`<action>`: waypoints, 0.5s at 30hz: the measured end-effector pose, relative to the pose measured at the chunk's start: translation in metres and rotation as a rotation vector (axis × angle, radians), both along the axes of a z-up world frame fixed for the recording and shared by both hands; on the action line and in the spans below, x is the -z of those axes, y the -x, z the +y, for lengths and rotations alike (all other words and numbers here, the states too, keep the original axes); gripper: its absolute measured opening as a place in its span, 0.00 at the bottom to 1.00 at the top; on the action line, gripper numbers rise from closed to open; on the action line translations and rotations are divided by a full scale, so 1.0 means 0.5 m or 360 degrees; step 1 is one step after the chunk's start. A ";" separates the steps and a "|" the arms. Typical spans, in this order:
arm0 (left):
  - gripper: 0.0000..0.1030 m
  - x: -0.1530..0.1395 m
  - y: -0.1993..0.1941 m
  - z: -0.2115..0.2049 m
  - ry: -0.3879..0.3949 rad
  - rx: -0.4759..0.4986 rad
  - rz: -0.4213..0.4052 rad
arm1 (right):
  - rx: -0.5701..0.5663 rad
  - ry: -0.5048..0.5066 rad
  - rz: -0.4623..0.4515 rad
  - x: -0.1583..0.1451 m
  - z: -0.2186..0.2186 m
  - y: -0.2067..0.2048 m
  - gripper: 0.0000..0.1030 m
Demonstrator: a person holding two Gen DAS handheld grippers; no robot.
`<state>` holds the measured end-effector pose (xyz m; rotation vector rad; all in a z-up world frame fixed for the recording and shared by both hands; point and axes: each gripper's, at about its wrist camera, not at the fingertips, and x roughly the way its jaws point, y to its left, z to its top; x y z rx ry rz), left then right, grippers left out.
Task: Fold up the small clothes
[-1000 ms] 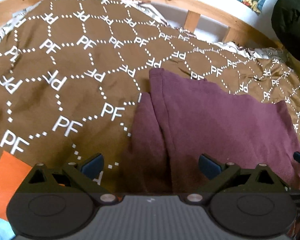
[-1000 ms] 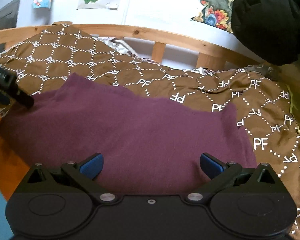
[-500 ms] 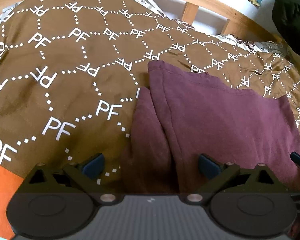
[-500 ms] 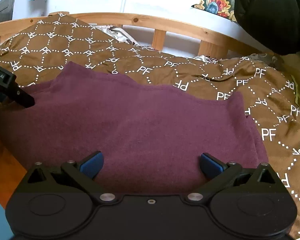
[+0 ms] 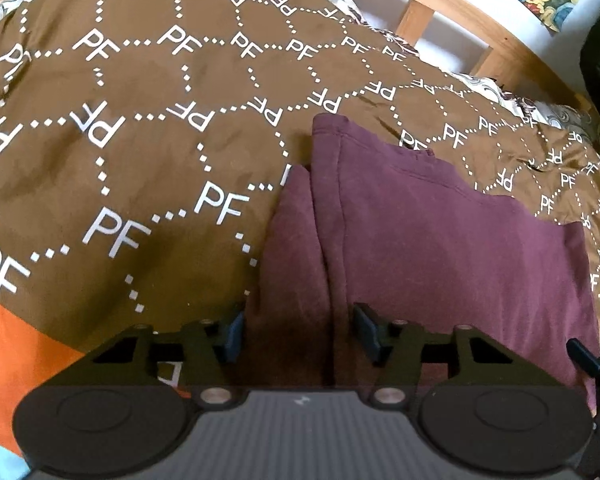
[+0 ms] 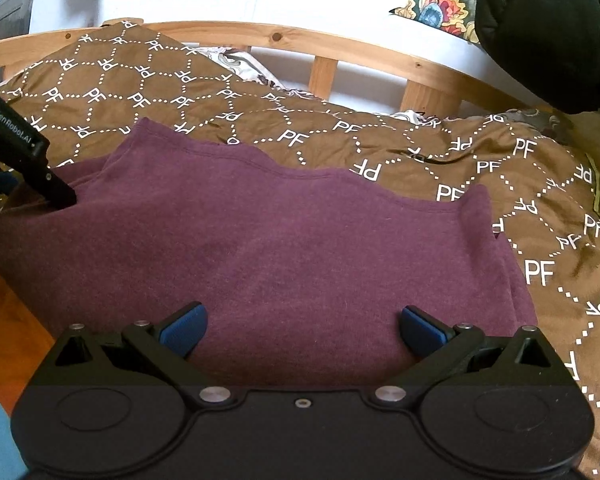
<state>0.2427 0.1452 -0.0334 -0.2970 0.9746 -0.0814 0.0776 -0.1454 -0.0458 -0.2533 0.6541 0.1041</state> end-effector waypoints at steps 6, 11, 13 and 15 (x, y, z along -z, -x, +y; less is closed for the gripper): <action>0.28 -0.012 0.003 -0.012 -0.0014 0.0011 -0.0001 | 0.0019 -0.0067 0.0017 0.004 -0.011 -0.006 0.99; 0.22 -0.035 0.007 -0.026 -0.0058 0.0021 -0.0027 | 0.0015 -0.0064 0.0012 0.004 -0.010 -0.005 0.99; 0.21 -0.047 0.009 -0.030 -0.0054 0.0020 -0.0038 | 0.0010 -0.0060 0.0017 0.003 -0.011 -0.006 0.99; 0.20 -0.061 0.011 -0.035 -0.0049 0.0026 -0.0053 | -0.0005 -0.0050 0.0030 -0.002 -0.013 -0.007 0.99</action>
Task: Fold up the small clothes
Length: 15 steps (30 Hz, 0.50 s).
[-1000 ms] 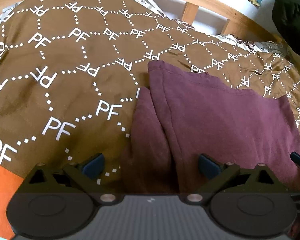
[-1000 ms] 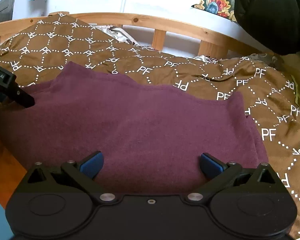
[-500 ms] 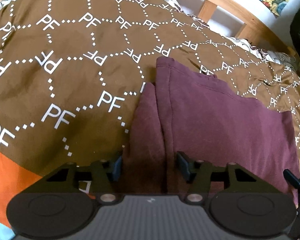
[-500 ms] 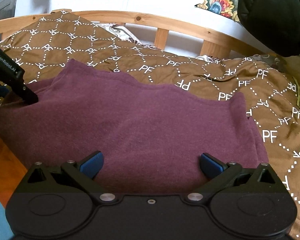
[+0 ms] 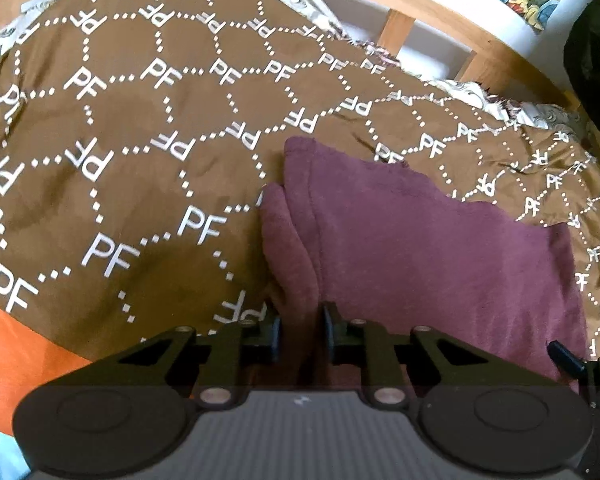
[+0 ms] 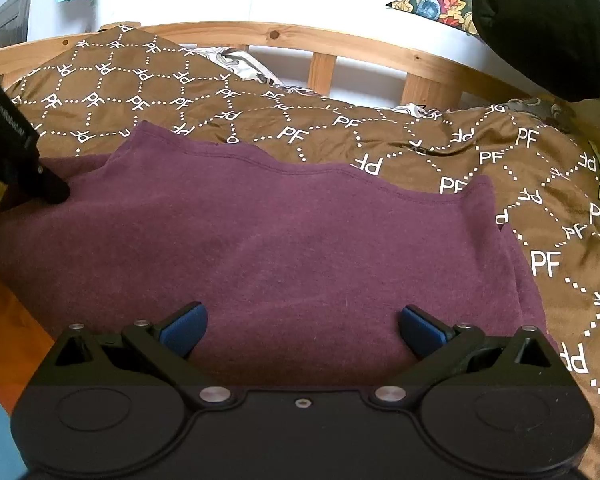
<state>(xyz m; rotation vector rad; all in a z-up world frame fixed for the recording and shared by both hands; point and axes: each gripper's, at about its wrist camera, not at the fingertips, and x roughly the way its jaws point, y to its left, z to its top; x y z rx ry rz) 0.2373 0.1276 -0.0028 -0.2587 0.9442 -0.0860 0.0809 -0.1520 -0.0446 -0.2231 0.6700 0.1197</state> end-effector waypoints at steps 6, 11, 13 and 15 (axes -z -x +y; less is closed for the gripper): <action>0.19 -0.053 -0.003 -0.036 -0.0011 0.0011 -0.0007 | 0.0025 -0.0038 -0.0106 -0.054 -0.023 0.030 1.00; 0.18 -0.108 -0.012 -0.111 -0.0083 0.0125 -0.0062 | -0.0023 -0.0025 -0.0171 -0.102 -0.063 0.053 0.99; 0.18 -0.132 -0.015 -0.149 -0.0090 0.0167 -0.0086 | -0.0030 -0.0018 -0.0214 -0.120 -0.087 0.067 0.99; 0.18 -0.149 -0.019 -0.190 -0.0061 0.0213 -0.0107 | -0.0009 -0.0046 -0.0286 -0.136 -0.115 0.083 1.00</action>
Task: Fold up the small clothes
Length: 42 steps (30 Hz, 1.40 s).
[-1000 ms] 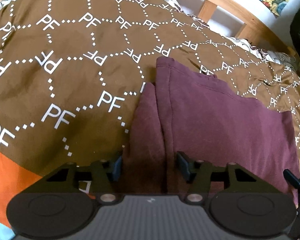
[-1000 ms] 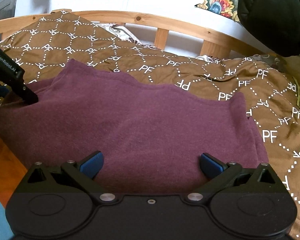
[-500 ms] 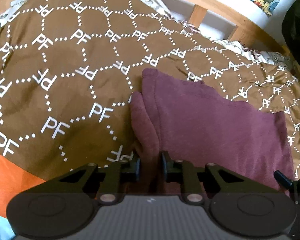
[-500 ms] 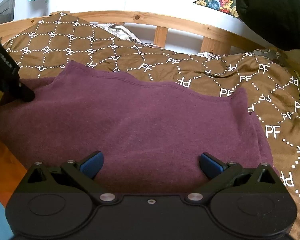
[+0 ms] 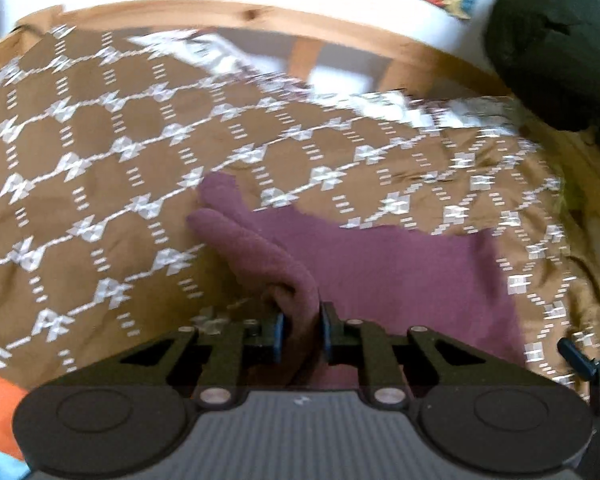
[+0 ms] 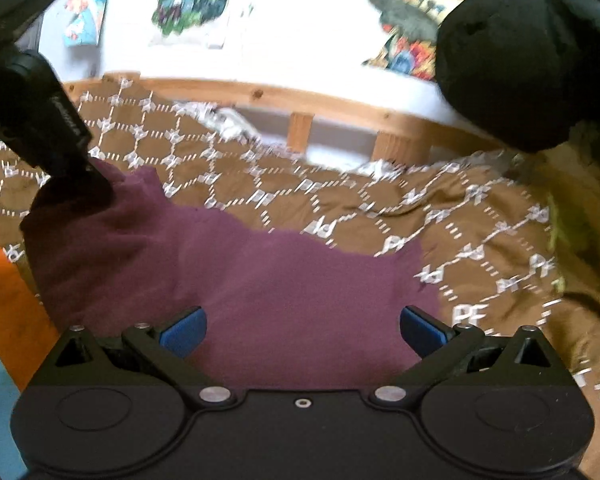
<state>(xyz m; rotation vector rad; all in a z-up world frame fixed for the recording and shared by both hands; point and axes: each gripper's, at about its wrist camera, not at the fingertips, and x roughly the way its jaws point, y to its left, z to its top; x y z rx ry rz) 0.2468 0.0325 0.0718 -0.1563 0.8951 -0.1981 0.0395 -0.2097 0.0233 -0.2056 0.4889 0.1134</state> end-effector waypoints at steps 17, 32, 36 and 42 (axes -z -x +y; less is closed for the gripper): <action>0.18 0.052 0.073 -0.289 -0.0065 0.0526 -0.0205 | 0.0656 -0.0173 -0.0174 0.001 -0.247 -0.019 0.99; 0.88 0.049 0.163 -0.298 -0.0011 0.0673 -0.0353 | 0.0562 -0.0223 -0.0205 0.035 -0.245 -0.033 0.99; 0.99 0.017 0.201 -0.276 0.0059 0.0684 -0.0471 | 0.0509 -0.0294 -0.0239 0.031 -0.247 -0.031 0.99; 0.99 0.001 0.222 -0.257 -0.0138 0.0565 -0.0557 | 0.0441 -0.0396 -0.0244 0.026 -0.243 -0.036 0.99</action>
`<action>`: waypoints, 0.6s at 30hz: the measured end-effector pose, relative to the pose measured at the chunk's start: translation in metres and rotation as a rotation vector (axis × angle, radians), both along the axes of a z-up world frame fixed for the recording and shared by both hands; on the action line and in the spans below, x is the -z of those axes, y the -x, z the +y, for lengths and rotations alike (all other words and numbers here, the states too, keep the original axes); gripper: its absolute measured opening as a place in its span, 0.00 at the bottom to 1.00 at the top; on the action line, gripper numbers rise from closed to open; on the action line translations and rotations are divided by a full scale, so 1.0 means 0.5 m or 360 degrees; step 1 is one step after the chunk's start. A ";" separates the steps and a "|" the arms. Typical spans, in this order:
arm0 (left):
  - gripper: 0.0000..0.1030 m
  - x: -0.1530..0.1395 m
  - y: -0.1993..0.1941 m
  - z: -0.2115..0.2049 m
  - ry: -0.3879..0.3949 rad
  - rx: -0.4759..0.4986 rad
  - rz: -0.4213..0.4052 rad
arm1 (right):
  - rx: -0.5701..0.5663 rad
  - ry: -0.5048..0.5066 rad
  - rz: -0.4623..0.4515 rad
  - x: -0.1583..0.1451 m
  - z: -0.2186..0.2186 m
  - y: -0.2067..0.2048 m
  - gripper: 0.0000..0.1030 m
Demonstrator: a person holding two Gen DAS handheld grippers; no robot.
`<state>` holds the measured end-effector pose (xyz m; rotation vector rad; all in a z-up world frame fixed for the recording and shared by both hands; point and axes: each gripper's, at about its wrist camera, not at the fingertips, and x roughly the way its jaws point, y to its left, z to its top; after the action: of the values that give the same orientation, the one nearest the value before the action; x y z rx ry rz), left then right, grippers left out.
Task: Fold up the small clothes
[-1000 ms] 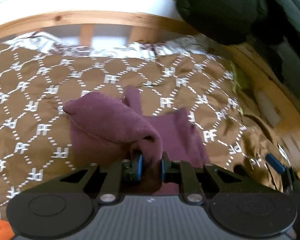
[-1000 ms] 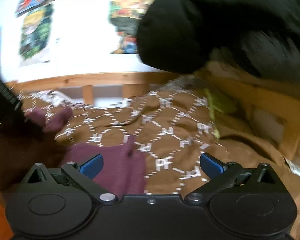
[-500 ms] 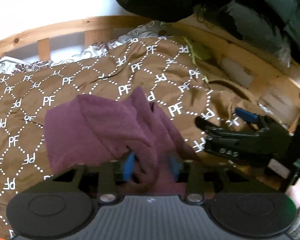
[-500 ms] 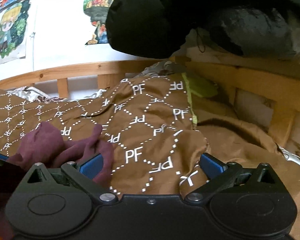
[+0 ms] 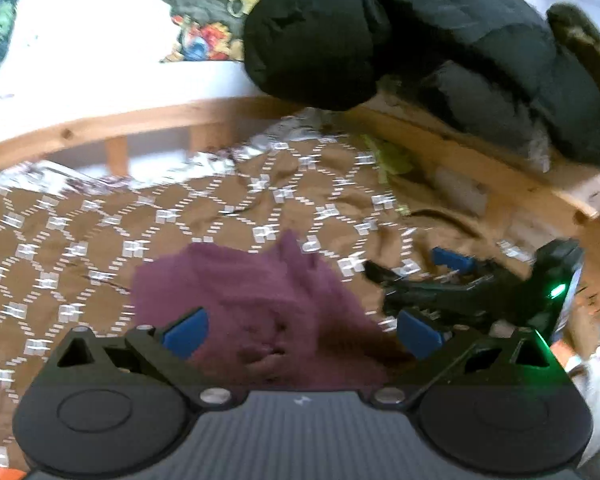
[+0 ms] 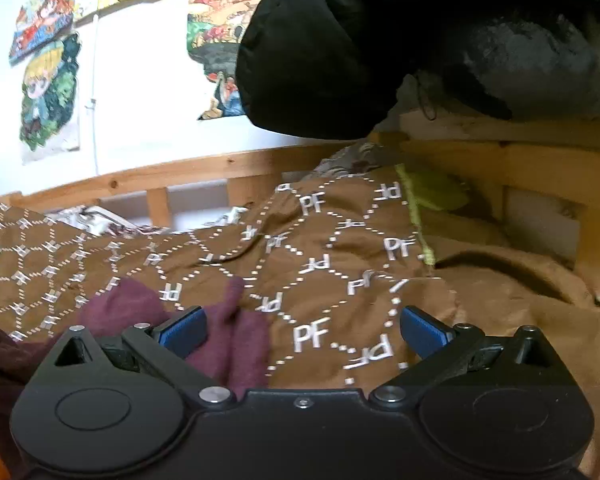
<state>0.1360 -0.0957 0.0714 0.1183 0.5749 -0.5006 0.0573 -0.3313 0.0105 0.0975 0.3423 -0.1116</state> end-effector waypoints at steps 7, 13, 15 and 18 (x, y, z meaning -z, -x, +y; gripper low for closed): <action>0.99 0.056 0.013 0.028 -0.0265 -0.0069 -0.0037 | -0.0337 -0.0142 -0.0023 -0.011 0.027 -0.030 0.99; 0.99 0.103 0.027 0.012 -0.0510 0.0022 -0.0085 | -0.0835 -0.0460 0.0229 -0.002 0.059 -0.092 0.99; 0.99 0.116 0.032 0.003 -0.0594 0.0041 -0.0126 | -0.0877 -0.0625 0.0302 0.013 0.057 -0.108 0.99; 0.99 0.134 0.033 -0.010 -0.0672 0.0067 -0.0141 | -0.0834 -0.0791 0.0437 0.033 0.049 -0.138 1.00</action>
<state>0.1196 -0.1007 0.0042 0.5529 0.5860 -0.4068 0.1265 -0.3069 -0.0058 0.4819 0.6542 0.4867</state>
